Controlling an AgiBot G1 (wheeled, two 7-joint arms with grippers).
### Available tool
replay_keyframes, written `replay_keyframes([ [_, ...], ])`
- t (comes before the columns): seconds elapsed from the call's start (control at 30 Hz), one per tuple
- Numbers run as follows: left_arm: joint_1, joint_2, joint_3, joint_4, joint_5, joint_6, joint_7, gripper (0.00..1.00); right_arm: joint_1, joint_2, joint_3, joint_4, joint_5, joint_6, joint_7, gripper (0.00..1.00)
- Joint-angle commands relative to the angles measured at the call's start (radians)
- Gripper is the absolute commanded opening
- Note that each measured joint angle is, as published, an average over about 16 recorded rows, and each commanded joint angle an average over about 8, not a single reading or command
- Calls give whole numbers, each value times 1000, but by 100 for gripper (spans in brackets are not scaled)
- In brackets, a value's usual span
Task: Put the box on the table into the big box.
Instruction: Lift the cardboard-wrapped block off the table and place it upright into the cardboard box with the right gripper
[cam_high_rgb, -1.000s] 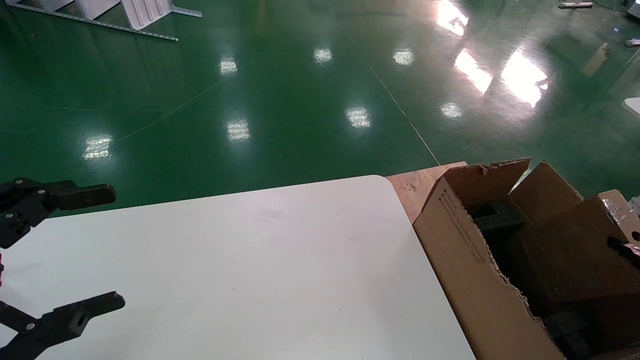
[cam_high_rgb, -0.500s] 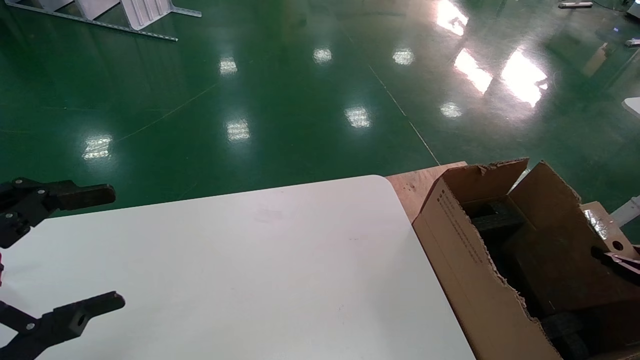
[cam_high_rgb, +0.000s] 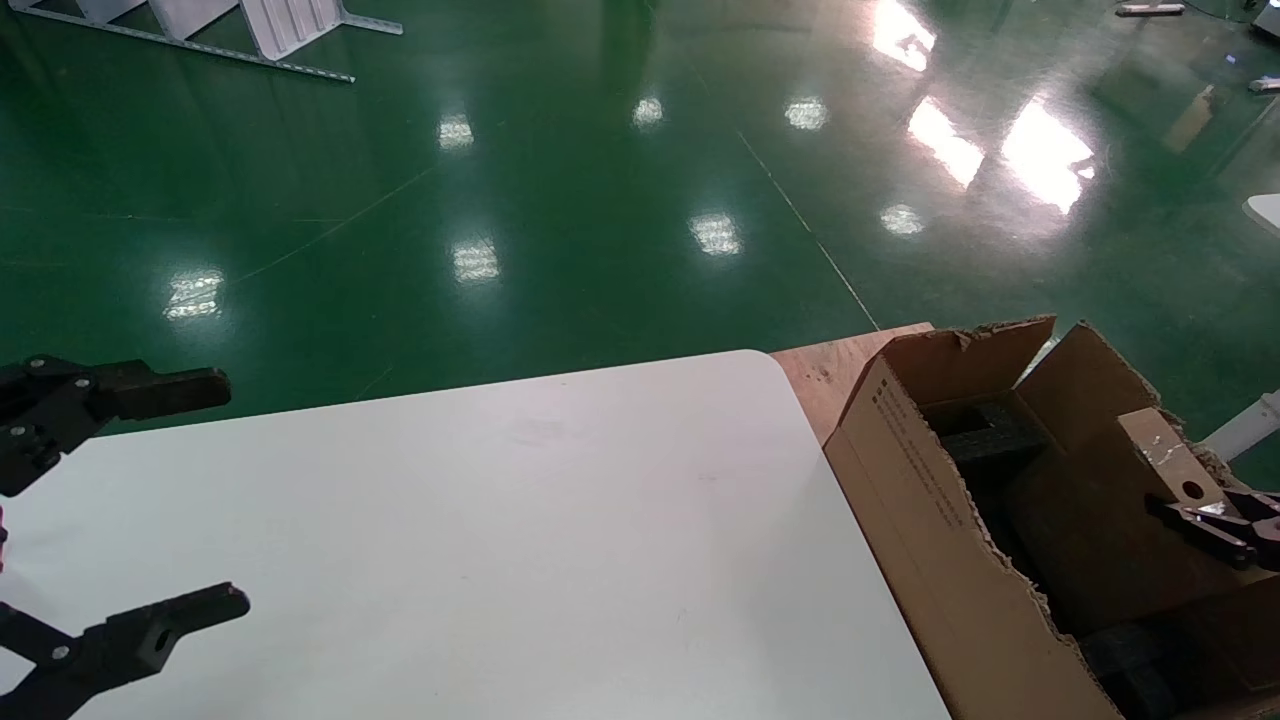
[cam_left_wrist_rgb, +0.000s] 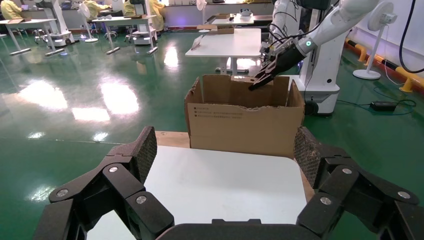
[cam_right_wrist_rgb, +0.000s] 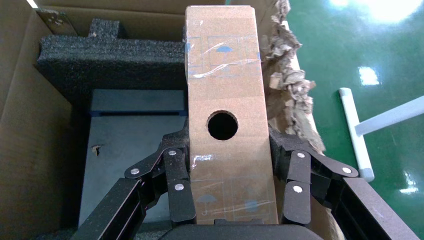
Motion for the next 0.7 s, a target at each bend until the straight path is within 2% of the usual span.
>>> replay_keyframes([
  [0.03, 0, 0, 0, 0, 0, 0, 0, 100, 9, -13, -10, -6, -3, 10, 0, 0],
  [0.33, 0, 0, 0, 0, 0, 0, 0, 100, 17, -59, -23, -20, -16, 45, 17, 0],
  [0.63, 0, 0, 0, 0, 0, 0, 0, 100, 18, -69, -26, -25, -17, 71, 29, 0],
  [0.67, 0, 0, 0, 0, 0, 0, 0, 100, 17, -69, -26, -25, -17, 73, 30, 3],
  [0.7, 0, 0, 0, 0, 0, 0, 0, 100, 17, -69, -26, -24, -17, 74, 31, 12],
])
